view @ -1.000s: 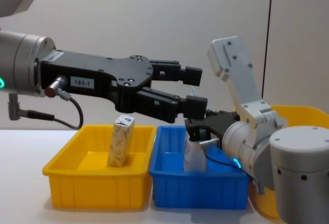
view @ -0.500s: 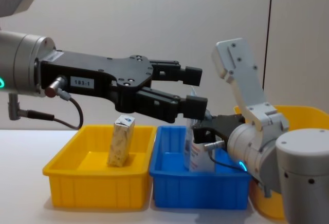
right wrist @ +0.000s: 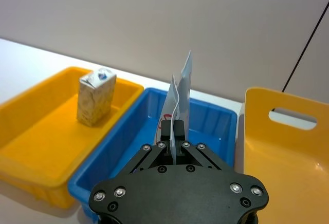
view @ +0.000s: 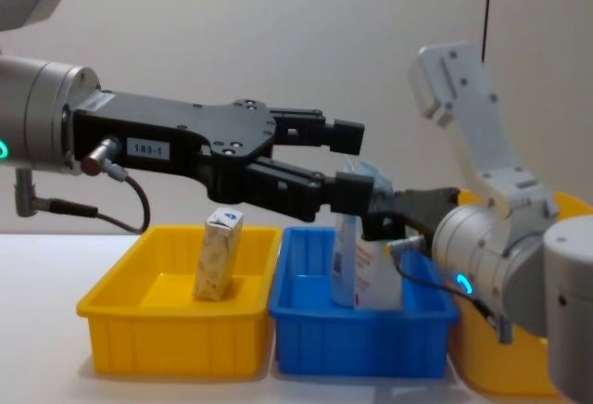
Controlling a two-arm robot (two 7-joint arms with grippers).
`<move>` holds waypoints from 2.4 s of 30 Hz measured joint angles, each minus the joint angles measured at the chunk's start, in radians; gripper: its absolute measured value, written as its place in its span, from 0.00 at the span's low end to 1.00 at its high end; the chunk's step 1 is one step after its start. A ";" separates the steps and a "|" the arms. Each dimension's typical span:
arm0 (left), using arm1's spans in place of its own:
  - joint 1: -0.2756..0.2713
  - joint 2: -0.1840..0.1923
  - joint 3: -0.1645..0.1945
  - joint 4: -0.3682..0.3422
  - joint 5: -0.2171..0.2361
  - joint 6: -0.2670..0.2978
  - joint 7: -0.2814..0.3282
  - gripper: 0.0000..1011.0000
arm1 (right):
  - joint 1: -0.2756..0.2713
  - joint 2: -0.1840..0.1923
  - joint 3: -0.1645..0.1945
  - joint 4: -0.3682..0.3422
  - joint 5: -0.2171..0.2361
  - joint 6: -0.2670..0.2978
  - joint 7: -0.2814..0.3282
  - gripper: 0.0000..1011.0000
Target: Bimanual collaborative sorting of washing and personal care products
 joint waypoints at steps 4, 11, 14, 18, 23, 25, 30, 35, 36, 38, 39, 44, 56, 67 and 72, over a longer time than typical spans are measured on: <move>0.000 0.000 0.000 0.000 0.000 0.000 0.000 0.99 | -0.022 0.009 0.012 -0.060 0.019 0.004 0.024 0.00; 0.000 0.000 0.000 0.000 0.000 0.000 0.000 0.99 | -0.047 0.013 0.028 -0.136 0.044 0.002 0.053 0.00; 0.000 0.000 0.000 0.000 0.000 0.000 0.000 0.99 | -0.053 0.013 0.033 -0.155 0.053 -0.002 0.059 0.00; 0.000 0.000 0.000 0.000 0.000 0.000 0.000 0.99 | -0.059 0.008 0.044 -0.187 0.066 -0.012 0.071 0.00; 0.000 0.000 0.000 0.000 0.000 0.000 0.000 0.99 | -0.060 -0.002 0.056 -0.210 0.078 -0.020 0.075 0.00; 0.000 0.000 0.000 0.000 0.000 0.000 0.000 0.99 | -0.058 -0.007 0.063 -0.217 0.082 -0.022 0.075 0.00; 0.000 0.000 0.000 0.000 0.000 0.000 0.000 0.99 | -0.044 -0.020 0.087 -0.228 0.089 -0.023 0.066 0.00; 0.000 0.000 0.000 0.000 0.000 0.000 0.000 0.99 | -0.025 -0.027 0.112 -0.226 0.093 -0.024 0.052 0.00; 0.000 0.000 0.000 0.000 0.000 0.000 0.000 0.99 | -0.022 -0.028 0.116 -0.224 0.093 -0.024 0.049 0.00; 0.000 0.000 0.000 0.000 0.000 0.000 0.000 0.99 | -0.011 -0.029 0.130 -0.217 0.094 -0.025 0.042 0.00; 0.000 0.000 0.000 0.000 0.000 0.000 0.000 0.99 | -0.002 -0.030 0.140 -0.211 0.094 -0.027 0.037 0.00; 0.000 0.000 0.000 0.000 0.000 0.000 0.000 0.99 | 0.019 -0.030 0.165 -0.190 0.092 -0.033 0.020 0.00; 0.000 0.000 0.000 0.000 0.000 0.000 0.000 0.99 | 0.063 -0.021 0.219 -0.123 0.071 -0.049 -0.018 0.00; 0.000 0.000 0.000 0.000 0.000 0.000 0.000 0.99 | 0.112 -0.017 0.258 -0.010 0.036 -0.066 -0.072 0.00; 0.000 0.000 0.000 0.000 0.000 0.000 0.000 0.99 | 0.144 -0.017 0.271 0.065 0.015 -0.080 -0.104 0.00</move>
